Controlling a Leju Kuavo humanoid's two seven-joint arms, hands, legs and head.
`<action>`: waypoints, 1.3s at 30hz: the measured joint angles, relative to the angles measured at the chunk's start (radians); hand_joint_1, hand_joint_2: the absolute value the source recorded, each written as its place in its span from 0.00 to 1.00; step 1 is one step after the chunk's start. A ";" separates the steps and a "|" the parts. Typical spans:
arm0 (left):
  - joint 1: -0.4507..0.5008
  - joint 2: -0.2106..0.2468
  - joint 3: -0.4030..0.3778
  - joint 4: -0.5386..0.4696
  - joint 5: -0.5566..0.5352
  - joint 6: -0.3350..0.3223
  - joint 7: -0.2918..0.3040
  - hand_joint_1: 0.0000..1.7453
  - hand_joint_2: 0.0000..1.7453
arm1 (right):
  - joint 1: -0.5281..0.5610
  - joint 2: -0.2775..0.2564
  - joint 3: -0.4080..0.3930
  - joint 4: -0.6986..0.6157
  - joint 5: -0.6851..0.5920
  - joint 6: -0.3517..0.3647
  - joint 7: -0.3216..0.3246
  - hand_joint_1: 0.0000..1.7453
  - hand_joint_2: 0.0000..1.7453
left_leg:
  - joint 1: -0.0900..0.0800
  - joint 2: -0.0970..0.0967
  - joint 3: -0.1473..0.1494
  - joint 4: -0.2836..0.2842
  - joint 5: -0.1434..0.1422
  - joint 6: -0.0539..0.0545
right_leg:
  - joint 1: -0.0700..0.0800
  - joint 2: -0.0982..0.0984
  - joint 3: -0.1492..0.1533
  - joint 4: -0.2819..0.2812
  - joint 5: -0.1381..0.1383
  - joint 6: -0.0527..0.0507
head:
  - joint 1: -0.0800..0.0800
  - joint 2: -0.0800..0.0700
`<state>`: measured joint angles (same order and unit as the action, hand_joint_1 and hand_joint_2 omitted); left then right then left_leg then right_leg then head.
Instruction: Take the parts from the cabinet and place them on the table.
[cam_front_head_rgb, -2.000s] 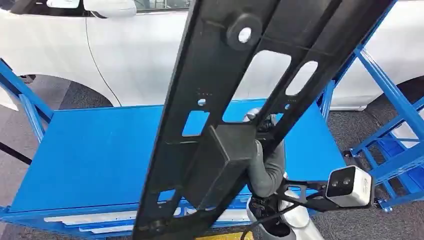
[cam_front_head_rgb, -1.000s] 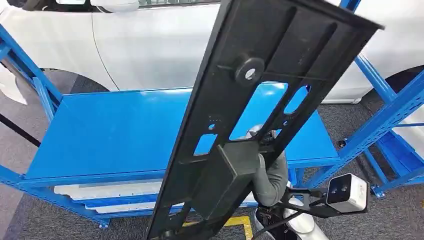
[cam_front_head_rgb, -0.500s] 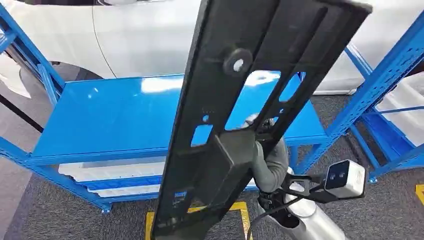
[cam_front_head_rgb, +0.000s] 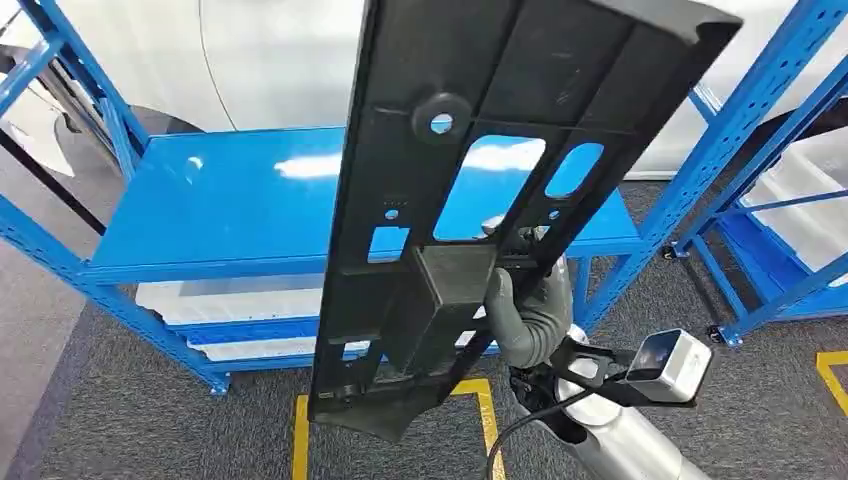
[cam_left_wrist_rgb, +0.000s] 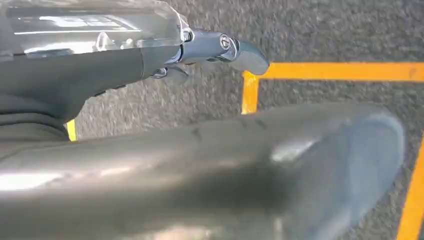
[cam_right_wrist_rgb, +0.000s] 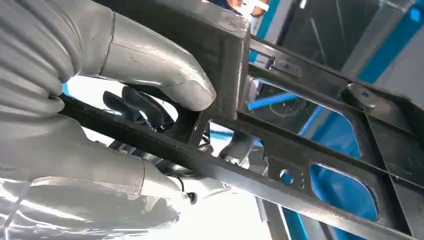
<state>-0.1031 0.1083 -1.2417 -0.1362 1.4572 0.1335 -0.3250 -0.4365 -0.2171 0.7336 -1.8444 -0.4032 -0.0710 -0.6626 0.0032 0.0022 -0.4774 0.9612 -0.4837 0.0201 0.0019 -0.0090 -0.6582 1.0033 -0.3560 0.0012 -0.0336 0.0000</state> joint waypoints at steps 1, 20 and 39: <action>-0.001 0.000 0.000 0.000 0.000 0.000 0.000 0.00 0.00 | -0.001 0.000 0.000 0.000 0.001 0.000 0.000 1.00 1.00 | -0.001 0.002 -0.012 -0.001 0.011 0.008 | -0.002 0.005 -0.014 0.021 -0.044 0.004 | 0.000 0.000; 0.002 -0.001 -0.029 0.000 0.001 -0.009 -0.002 0.00 0.00 | 0.071 0.025 0.003 -0.145 0.154 -0.131 -0.024 1.00 1.00 | 0.007 0.000 -0.254 0.348 -0.111 -0.064 | -0.012 0.006 0.072 0.010 -0.089 -0.037 | 0.000 0.000; 0.009 -0.005 -0.027 0.001 0.003 0.006 0.009 0.00 0.00 | -0.012 0.021 -0.055 -0.091 -0.023 0.042 -0.025 1.00 1.00 | 0.000 0.005 -0.075 0.028 0.035 -0.001 | -0.014 0.008 0.015 0.162 -0.133 0.021 | 0.000 0.000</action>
<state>-0.0945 0.1030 -1.2684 -0.1350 1.4607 0.1392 -0.3159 -0.4488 -0.1961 0.6783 -1.9352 -0.4257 -0.0294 -0.6874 0.0033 0.0072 -0.5521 0.9894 -0.4486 0.0191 -0.0125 -0.0008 -0.6432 1.1648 -0.4889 0.0221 -0.0340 0.0000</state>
